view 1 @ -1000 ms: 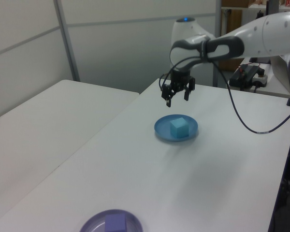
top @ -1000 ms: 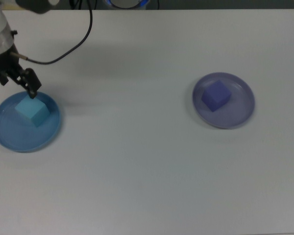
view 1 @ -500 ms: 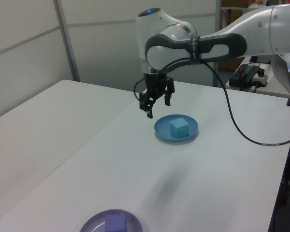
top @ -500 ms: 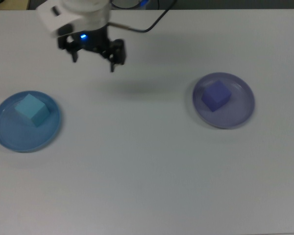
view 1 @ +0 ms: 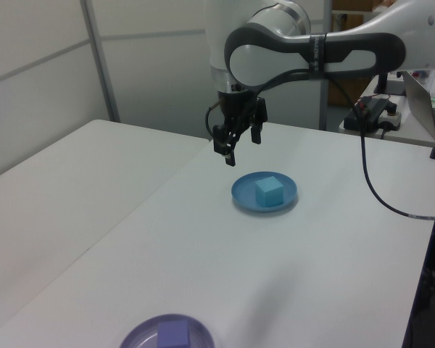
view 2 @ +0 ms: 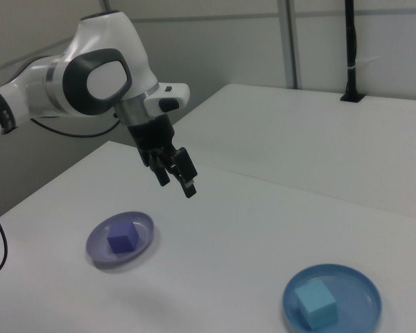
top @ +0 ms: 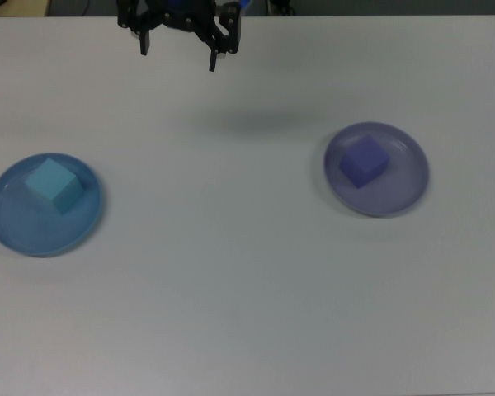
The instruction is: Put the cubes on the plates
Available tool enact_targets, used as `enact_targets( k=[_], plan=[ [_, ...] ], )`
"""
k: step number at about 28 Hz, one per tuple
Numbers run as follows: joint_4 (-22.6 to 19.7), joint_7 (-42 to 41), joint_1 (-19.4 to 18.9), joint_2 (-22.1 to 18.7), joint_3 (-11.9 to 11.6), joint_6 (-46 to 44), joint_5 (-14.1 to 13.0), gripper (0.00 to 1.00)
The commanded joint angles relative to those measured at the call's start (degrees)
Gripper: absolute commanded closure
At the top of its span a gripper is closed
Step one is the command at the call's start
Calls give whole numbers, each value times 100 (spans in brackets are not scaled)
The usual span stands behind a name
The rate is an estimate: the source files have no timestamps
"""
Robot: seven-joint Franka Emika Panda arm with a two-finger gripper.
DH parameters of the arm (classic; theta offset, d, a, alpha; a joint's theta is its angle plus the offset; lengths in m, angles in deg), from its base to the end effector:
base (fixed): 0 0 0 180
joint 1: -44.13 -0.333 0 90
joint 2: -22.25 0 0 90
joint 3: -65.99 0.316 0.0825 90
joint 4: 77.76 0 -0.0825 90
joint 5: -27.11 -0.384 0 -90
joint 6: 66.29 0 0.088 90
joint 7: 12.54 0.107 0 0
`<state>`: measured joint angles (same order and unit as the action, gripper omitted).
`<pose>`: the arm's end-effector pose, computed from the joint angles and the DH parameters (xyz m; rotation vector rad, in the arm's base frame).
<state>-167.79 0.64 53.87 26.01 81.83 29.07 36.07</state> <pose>0.5808 0.0416 0.5976 3.0048 -0.1686 0.0792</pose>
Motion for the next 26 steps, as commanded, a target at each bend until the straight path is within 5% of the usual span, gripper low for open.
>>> enact_targets(
  k=[1,7,26],
  plan=[
    [-226,-132,2,-192,155,-114,-9,0],
    [-208,-44,2,-192,560,-201,-17,0],
    [-111,-44,230,-77,490,-246,-79,0]
  ],
)
